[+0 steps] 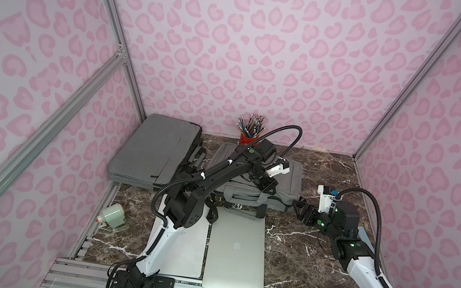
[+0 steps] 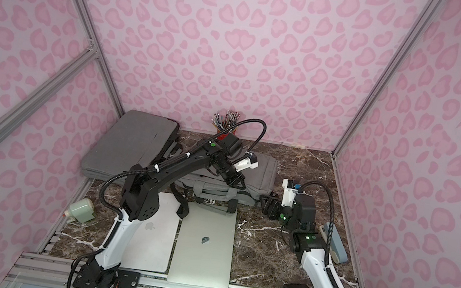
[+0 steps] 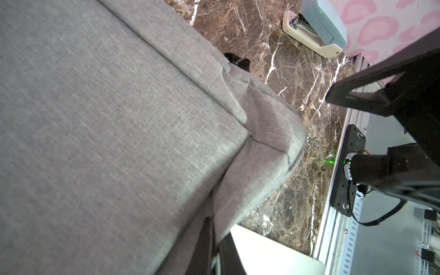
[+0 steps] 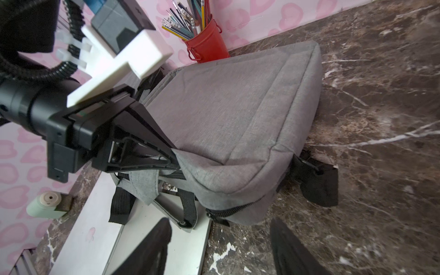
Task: Open the zippered laptop bag and take out the laptop
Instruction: Unzip the zipper on the zippered laptop bag.
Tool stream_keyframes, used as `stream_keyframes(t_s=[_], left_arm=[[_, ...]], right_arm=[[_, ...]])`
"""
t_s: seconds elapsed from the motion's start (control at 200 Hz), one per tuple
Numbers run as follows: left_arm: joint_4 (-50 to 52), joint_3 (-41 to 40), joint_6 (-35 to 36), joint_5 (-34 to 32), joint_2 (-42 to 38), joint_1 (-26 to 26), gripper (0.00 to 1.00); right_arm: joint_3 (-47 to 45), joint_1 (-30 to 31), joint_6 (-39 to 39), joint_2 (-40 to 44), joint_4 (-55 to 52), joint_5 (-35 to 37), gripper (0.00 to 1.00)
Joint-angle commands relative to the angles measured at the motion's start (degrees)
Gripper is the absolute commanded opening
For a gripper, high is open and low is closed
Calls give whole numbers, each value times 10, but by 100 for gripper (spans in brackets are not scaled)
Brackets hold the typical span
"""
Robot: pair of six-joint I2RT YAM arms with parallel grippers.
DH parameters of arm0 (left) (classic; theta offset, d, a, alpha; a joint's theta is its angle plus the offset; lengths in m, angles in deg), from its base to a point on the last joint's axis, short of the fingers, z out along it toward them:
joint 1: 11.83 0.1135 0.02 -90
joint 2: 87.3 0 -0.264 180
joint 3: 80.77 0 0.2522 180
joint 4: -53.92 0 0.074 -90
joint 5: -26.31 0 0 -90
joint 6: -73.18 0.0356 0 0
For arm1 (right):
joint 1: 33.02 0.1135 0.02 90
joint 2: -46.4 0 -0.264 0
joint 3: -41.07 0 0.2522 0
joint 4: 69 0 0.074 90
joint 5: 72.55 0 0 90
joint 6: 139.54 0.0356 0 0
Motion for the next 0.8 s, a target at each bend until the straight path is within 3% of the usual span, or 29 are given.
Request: stream_keyframes(t_s=[0.0,0.105,0.215,0.52,0.71,0.795], left_arm=[[-8,5,8,4,-8,1,2],[-6,4,11,-3,-9,1,3],[-6,2,10,-9,-12,1,5],[-9,2,7,-23,-14,-5,13],[-7,1,5,-42,-20,-12,18],[-4,0,4,-62,-23,-16,18]], right_arm=[[3,-9,80,-12,37,-3,71],[-6,-40,157,-29,64,-13,78],[-1,-55,241,-56,82,-22,78],[14,-52,349,-149,129,-81,67],[9,-41,380,-178,170,-104,44],[2,-40,393,-181,189,-114,28]])
